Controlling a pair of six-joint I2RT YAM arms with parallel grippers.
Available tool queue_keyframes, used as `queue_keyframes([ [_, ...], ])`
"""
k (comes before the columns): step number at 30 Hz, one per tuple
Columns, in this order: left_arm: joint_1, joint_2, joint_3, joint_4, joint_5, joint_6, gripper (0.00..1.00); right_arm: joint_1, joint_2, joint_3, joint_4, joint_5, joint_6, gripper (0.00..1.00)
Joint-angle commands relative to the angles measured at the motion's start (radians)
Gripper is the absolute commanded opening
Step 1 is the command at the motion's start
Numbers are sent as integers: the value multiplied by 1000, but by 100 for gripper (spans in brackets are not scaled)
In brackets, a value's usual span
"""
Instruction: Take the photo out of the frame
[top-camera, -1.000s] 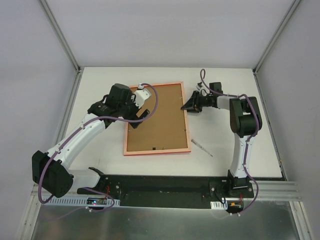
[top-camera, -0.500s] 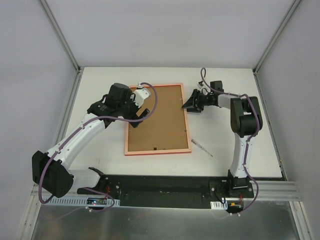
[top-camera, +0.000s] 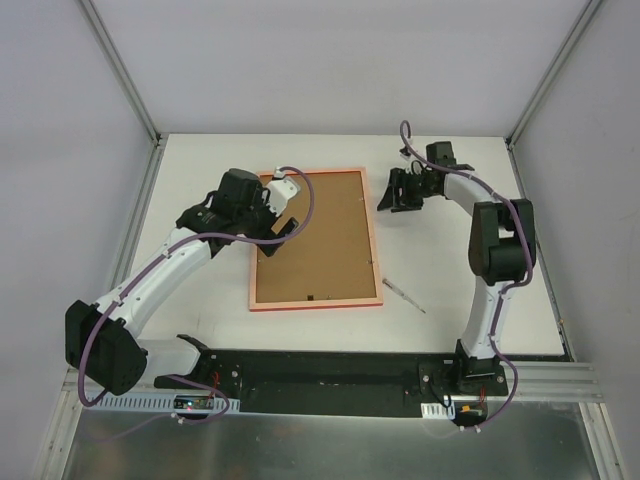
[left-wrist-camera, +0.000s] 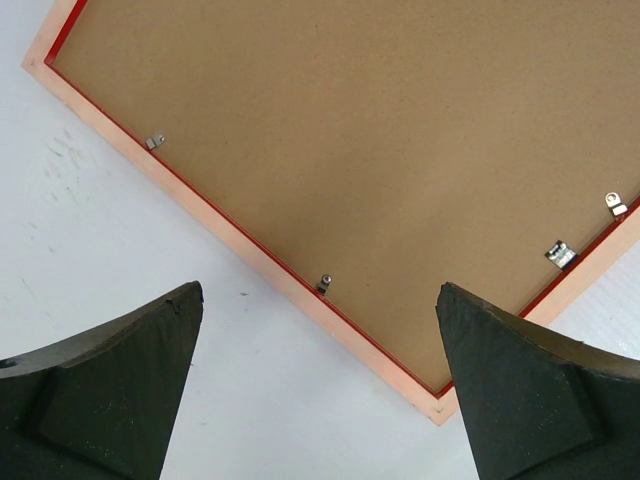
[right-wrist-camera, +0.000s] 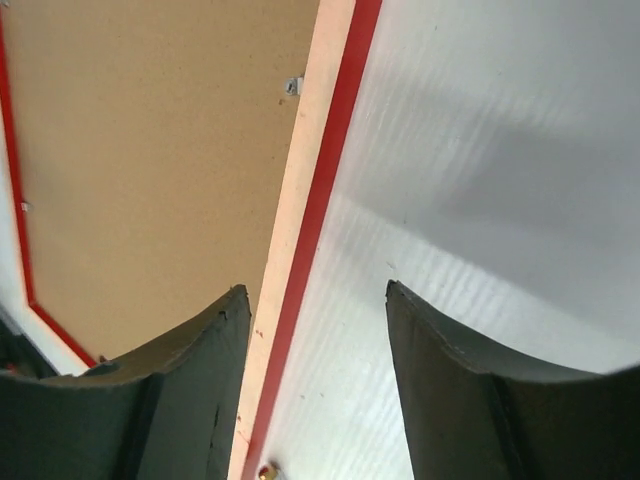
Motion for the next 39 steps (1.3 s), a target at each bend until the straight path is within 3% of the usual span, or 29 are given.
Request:
queue_keyframes([
  [1,11,-2,-27,29,-49,-17,99,33,-127,98,-263,150,-284,58],
  [6,14,-22,-48,35,-68,-16,99,103,-236,56,-490,319,-608,58],
  [13,39,-71,-75,35,-65,-26,99,197,-374,-143,-619,443,-760,58],
  [20,111,-158,-124,29,-57,-42,99,286,-372,-289,-603,511,-734,55],
  [30,197,-295,-186,-5,-42,-51,99,361,-339,-331,-583,493,-667,53],
  [39,274,-353,-202,-31,-14,-55,99,413,-306,-411,-460,509,-586,51],
])
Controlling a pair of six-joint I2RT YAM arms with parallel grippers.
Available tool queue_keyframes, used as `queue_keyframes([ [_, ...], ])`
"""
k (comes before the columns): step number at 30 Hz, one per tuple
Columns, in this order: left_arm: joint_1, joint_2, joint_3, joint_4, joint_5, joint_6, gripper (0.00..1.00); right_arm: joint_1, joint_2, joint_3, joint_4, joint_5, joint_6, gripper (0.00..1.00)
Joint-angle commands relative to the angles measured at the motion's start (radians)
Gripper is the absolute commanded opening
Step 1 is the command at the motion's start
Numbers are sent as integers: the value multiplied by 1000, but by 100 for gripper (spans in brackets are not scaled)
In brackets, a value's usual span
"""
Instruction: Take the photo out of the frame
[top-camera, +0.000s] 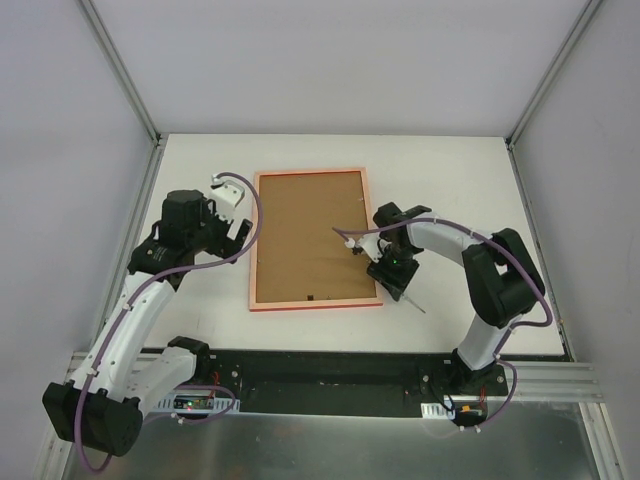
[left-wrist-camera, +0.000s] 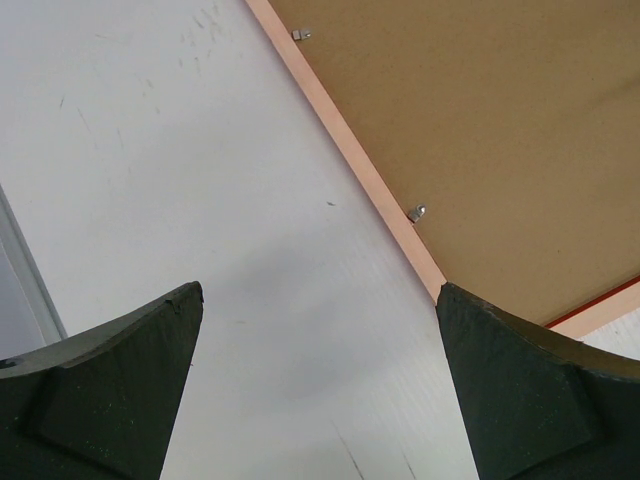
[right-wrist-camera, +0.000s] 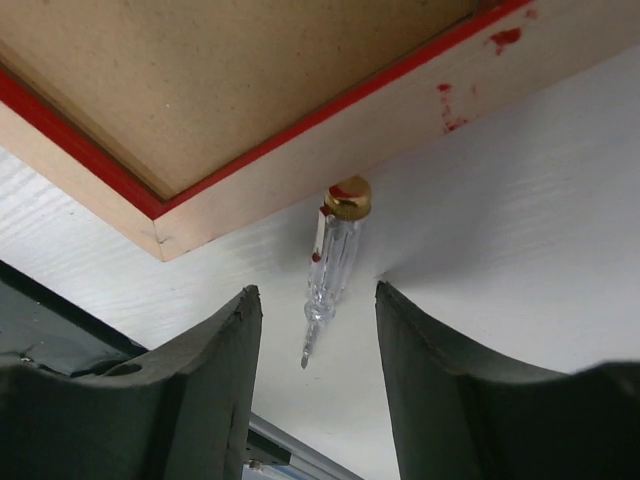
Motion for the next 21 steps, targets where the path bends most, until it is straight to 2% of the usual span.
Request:
queue_keyframes([
  [1,35,-25,-10,-23,33,-18,99,21,15,-27,55,23,62,50],
  [5,58,-28,-3,-31,45,-24,99,32,23,-30,98,57,93,47],
  [9,71,-30,3,-36,51,-27,99,41,35,-24,123,110,111,39],
  [16,76,-15,37,-54,48,-27,99,58,61,-5,135,150,151,38],
  [19,76,-2,60,-59,51,-30,99,61,73,9,138,157,164,19],
  [21,76,10,77,-62,56,-30,99,61,78,18,140,198,165,10],
])
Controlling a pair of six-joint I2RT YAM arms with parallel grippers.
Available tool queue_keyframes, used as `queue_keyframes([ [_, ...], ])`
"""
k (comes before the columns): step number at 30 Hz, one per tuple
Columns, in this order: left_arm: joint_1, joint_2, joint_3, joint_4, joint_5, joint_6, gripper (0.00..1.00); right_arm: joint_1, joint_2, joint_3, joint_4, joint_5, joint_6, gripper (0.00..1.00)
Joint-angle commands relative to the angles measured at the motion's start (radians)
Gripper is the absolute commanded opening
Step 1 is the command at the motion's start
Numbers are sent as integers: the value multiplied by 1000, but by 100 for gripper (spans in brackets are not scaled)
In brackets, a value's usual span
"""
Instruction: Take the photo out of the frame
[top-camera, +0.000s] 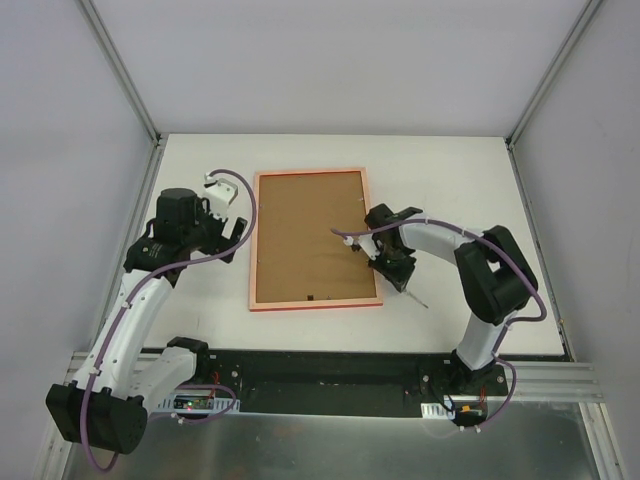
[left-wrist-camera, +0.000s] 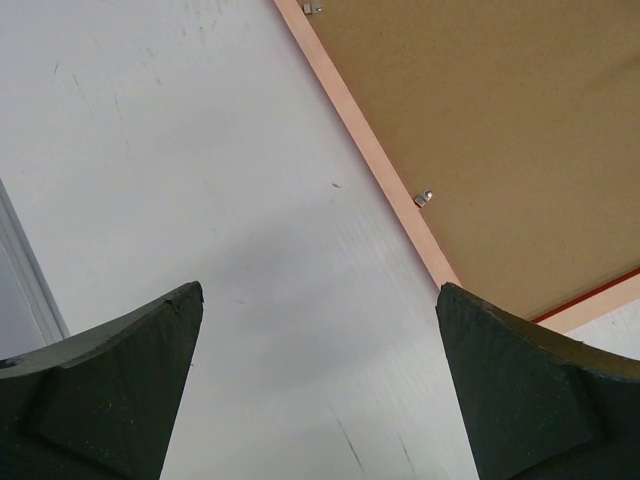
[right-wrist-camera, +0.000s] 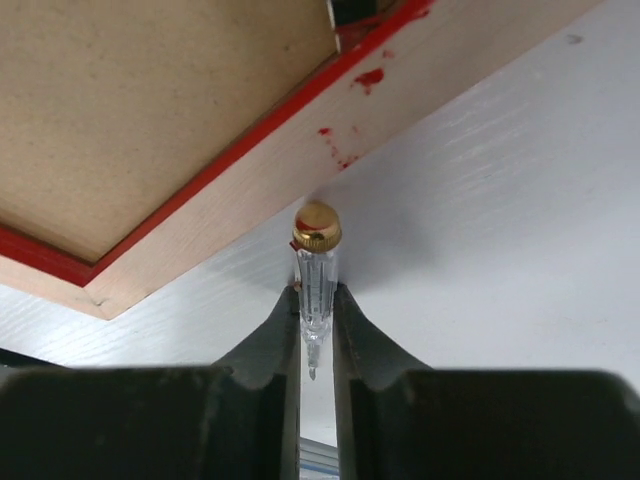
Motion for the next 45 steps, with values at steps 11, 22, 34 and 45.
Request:
queue_keyframes([
  [11,7,186,199,-16,166,-49,99,-177,-27,112,39,-178,51,1],
  [22,-95,522,478,-18,394,-153,99,-378,-80,215,57,-594,195,1],
  [34,-224,816,717,-13,644,-250,99,-491,-177,88,750,-982,881,1],
  [45,-307,919,788,5,776,-298,93,-485,-194,-141,1508,-919,1515,1],
])
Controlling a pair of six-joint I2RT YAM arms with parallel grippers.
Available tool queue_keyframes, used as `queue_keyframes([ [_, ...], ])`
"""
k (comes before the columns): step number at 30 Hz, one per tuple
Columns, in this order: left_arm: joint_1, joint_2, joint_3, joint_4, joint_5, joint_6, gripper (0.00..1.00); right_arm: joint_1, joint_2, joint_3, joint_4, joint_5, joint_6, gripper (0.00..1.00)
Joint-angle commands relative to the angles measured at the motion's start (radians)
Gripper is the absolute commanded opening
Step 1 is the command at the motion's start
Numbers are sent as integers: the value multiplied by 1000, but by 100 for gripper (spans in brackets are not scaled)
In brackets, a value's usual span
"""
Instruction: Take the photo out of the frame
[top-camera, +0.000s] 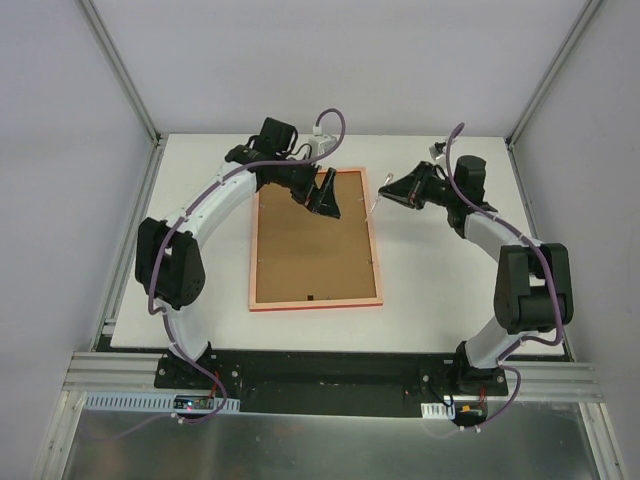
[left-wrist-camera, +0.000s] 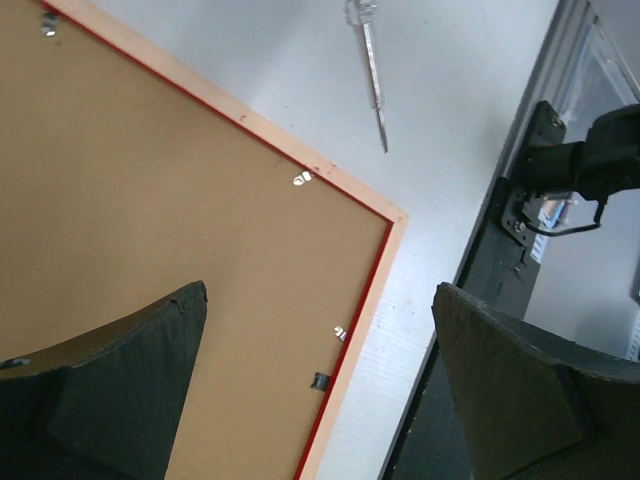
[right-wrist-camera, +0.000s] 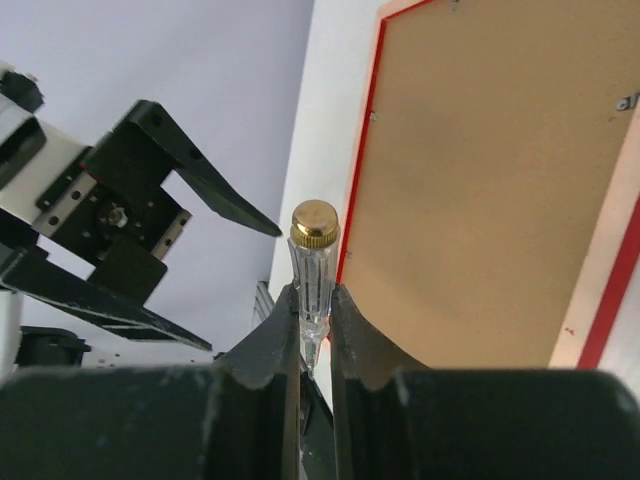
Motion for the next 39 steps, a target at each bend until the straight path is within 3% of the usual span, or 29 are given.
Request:
queue_keyframes([
  [1,-38,24,50,18,104,-28,91,11,-46,-75,399,7,297,1],
  [15,-107,79,83,18,129,-43,69,115,-100,-169,490,69,360,1],
  [24,-118,88,86,18,138,-43,34,153,-95,-171,492,78,351,1],
  [29,-119,85,89,18,136,-43,0,172,-92,-166,490,77,334,1],
  [30,-120,85,86,18,135,-43,0,175,-92,-163,486,75,325,1],
  [32,-120,72,69,18,129,-33,0,173,-89,-143,449,57,288,10],
  [33,-120,61,60,18,123,-20,0,172,-88,-131,422,41,247,21],
  [35,-120,35,32,17,104,10,0,170,-88,-82,278,2,137,32],
  [39,-120,-22,-14,-11,86,88,0,173,-89,33,-106,-41,-145,42],
])
